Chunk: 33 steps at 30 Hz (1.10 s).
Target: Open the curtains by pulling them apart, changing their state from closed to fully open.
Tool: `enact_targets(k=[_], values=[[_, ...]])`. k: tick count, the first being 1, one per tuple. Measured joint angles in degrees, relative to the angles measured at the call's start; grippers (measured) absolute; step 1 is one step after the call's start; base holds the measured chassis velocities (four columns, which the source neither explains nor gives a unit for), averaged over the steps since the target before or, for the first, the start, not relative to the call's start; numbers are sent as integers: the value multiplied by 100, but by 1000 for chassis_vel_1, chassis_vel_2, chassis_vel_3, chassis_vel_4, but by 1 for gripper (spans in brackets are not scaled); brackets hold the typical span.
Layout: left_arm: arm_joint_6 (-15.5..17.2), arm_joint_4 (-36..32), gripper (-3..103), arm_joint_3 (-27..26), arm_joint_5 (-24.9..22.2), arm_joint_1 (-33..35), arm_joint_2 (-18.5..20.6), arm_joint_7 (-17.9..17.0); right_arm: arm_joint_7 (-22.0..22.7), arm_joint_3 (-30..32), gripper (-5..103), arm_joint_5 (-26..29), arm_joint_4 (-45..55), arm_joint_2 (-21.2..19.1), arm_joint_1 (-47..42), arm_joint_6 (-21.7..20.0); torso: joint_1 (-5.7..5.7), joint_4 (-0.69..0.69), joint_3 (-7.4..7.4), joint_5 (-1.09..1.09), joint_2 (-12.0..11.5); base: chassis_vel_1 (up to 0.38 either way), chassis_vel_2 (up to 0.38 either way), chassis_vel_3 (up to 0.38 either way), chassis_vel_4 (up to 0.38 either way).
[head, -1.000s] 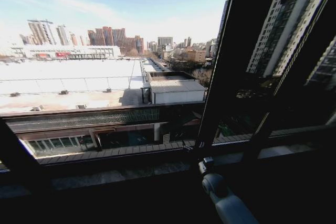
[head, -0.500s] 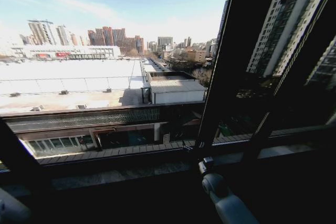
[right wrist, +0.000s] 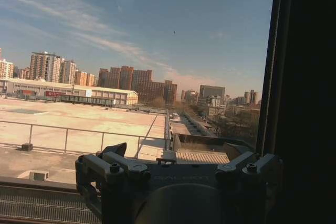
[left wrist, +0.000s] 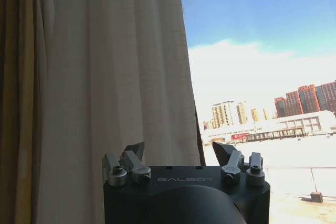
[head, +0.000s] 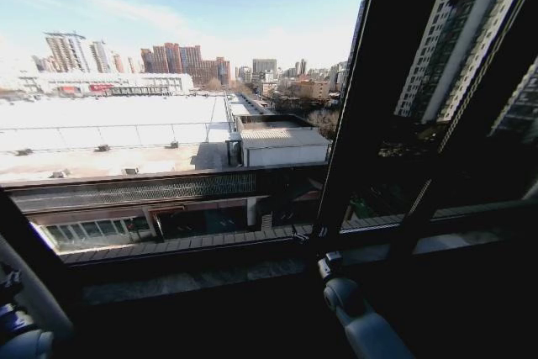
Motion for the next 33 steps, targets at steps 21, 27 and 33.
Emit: enact_targets(k=[21, 27, 33], values=[[-161, -809, 100, 1507, -1806, 138, -458, 2479, 0, 0, 100, 0, 0, 0, 0, 0, 0, -2, 0, 0, 0, 0, 0, 0, 0], [-108, -605, 100, 1514, -1712, 172, -812, 2712, 0, 0, 100, 0, 0, 0, 0, 0, 0, -1, 0, 0, 0, 0, 0, 0, 0], [-186, -449, 100, 1671, -1546, 172, -1046, 2531, 0, 0, 100, 0, 0, 0, 0, 0, 0, -1, 0, 0, 0, 0, 0, 0, 0]])
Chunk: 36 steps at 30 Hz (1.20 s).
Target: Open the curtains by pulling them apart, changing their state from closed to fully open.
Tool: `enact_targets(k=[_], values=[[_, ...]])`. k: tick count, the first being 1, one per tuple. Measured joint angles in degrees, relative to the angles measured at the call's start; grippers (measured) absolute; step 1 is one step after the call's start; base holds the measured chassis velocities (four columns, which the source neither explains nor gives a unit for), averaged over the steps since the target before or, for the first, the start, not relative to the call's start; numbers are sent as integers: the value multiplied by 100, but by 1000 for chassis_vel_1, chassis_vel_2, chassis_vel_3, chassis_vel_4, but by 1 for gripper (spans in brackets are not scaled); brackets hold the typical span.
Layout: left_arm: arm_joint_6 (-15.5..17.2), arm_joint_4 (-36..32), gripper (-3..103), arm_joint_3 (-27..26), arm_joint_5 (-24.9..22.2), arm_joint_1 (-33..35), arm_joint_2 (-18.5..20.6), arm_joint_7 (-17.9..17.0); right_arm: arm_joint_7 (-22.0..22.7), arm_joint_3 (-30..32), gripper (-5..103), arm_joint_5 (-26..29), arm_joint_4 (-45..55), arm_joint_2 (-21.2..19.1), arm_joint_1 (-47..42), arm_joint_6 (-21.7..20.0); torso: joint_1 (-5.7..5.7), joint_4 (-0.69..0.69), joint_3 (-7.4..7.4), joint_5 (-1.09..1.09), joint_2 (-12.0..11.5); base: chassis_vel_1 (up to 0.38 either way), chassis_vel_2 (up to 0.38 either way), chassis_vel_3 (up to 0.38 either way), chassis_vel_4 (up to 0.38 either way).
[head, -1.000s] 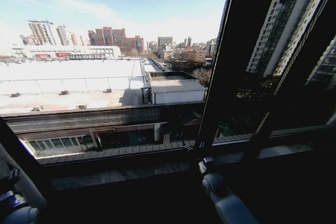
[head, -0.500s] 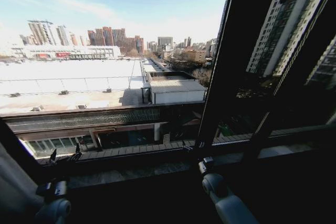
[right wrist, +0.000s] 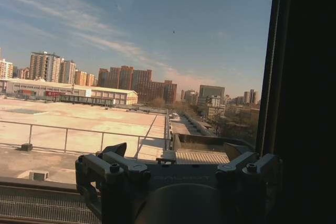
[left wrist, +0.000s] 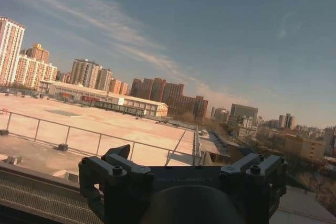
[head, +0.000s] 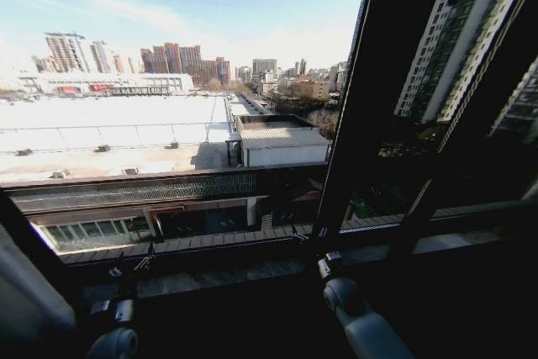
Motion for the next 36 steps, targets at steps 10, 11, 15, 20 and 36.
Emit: enact_targets(k=[10, 11, 15, 20, 36], values=[[-105, -51, 100, 145, 212, 17, -176, -125, 0, 0, 100, 0, 0, 0, 0, 0, 0, 0, 0, 0, 0, 0, 0, 0, 0], [-108, -57, 100, 145, 221, 17, -183, -128, 0, 0, 100, 0, 0, 0, 0, 0, 0, 0, 0, 0, 0, 0, 0, 0, 0], [-114, -67, 100, 140, 252, 6, -186, -141, 0, 0, 100, 0, 0, 0, 0, 0, 0, 0, 0, 0, 0, 0, 0, 0, 0], [-123, -73, 100, 127, 262, -4, -183, -149, 0, 0, 100, 0, 0, 0, 0, 0, 0, 0, 0, 0, 0, 0, 0, 0, 0], [-127, -78, 100, 120, 262, -8, -171, -155, 0, 0, 100, 0, 0, 0, 0, 0, 0, 0, 0, 0, 0, 0, 0, 0, 0]])
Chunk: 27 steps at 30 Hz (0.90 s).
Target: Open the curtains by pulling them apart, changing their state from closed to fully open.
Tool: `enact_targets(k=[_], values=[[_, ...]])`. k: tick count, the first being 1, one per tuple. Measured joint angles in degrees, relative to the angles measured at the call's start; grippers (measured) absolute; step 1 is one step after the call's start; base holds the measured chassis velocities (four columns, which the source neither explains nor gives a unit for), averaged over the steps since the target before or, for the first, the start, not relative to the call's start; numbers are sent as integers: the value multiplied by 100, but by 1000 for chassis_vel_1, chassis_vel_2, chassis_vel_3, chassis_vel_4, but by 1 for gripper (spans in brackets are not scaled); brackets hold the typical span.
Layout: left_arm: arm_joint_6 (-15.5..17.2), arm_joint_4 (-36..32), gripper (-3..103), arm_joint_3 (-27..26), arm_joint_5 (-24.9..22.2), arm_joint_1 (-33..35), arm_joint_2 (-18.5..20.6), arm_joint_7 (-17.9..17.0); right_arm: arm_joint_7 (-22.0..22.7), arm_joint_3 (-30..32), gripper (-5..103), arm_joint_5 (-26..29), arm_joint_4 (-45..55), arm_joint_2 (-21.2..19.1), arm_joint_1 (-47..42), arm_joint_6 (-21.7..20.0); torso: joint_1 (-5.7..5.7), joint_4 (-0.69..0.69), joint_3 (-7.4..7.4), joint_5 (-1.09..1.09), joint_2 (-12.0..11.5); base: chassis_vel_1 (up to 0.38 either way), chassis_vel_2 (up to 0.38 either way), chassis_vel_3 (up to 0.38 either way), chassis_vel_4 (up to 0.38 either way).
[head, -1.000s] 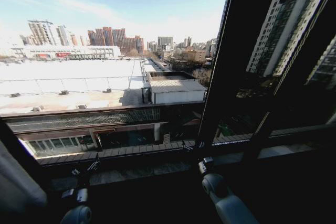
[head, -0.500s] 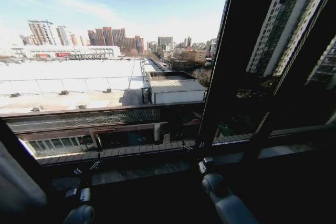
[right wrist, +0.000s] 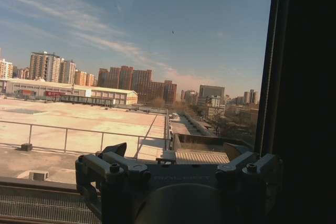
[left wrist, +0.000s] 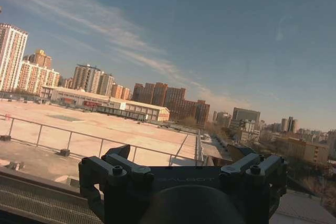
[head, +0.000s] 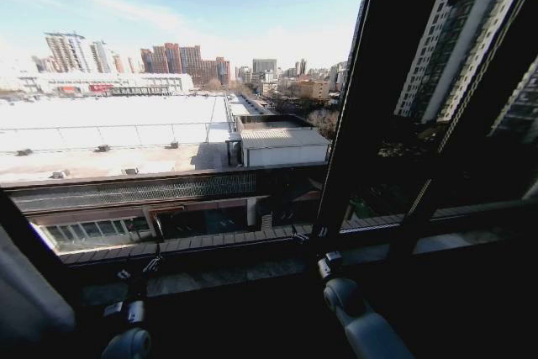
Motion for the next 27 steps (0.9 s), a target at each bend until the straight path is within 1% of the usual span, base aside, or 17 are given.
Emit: enact_targets(k=[7, 13, 15, 23, 24, 27], values=[[0, 0, 100, -2, -1, 0, 3, -3, 0, 0, 100, 0, 0, 0, 0, 0, 0, 0, 0, 0, 0, -69, -68, 52, 64], [0, 0, 100, -3, -2, 0, 4, -4, 0, 0, 100, 0, 0, 1, 0, 0, 0, 0, 0, -1, 1, -185, -186, 194, 191], [0, 0, 100, -2, -2, -1, 4, -3, 0, 0, 100, 0, 0, 0, 0, 0, 0, -2, 0, 0, 1, -267, -275, 256, 265], [0, 0, 100, 0, -3, 0, 4, -1, 0, 1, 100, 0, 0, 0, 0, 0, 0, -2, 0, -1, 1, -311, -320, 285, 312], [0, 0, 100, -1, -3, -1, 4, -1, 0, 1, 100, 0, 0, 1, 0, 0, 0, 1, 0, 0, 1, -334, -320, 377, 350], [0, 0, 100, -1, -2, 0, 4, 0, 0, 1, 100, 0, 0, 0, 0, 0, 0, 0, 0, 0, 1, -356, -320, 363, 352]])
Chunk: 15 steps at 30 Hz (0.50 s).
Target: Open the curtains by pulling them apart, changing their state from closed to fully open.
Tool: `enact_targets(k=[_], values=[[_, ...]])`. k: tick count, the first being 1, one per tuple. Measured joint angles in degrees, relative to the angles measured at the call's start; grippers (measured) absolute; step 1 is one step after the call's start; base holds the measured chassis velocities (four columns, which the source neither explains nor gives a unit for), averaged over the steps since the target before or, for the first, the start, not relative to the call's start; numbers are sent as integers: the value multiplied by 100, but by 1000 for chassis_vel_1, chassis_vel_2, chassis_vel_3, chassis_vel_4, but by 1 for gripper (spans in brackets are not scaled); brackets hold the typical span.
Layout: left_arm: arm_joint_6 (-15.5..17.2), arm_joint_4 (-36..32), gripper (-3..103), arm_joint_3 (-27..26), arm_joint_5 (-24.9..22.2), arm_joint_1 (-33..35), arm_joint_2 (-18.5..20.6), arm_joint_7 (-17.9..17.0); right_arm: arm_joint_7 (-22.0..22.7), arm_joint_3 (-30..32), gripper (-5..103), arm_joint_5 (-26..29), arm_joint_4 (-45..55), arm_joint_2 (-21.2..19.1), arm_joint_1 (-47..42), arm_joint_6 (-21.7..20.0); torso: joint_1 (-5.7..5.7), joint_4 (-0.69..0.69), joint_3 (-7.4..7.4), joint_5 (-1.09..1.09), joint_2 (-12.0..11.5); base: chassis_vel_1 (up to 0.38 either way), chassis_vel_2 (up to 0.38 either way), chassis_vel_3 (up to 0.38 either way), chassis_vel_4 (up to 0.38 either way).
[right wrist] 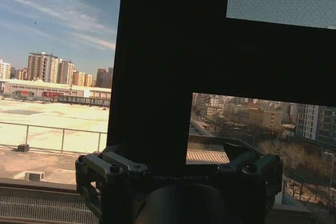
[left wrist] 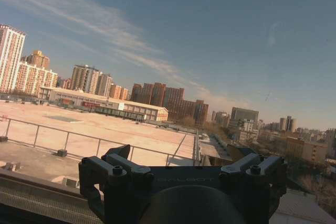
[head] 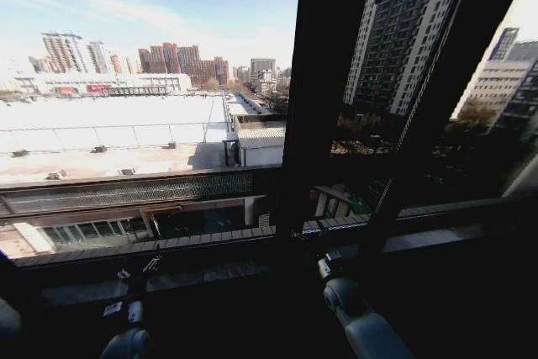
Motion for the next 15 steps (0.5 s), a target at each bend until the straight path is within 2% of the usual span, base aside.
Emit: enact_targets(k=[15], values=[[2, 1, 100, -2, 0, 0, 0, 3, 0, 0, 100, 0, 0, 0, 0, 0, -1, 1, 0, -1, 0, -357, -357, 349, 365]])
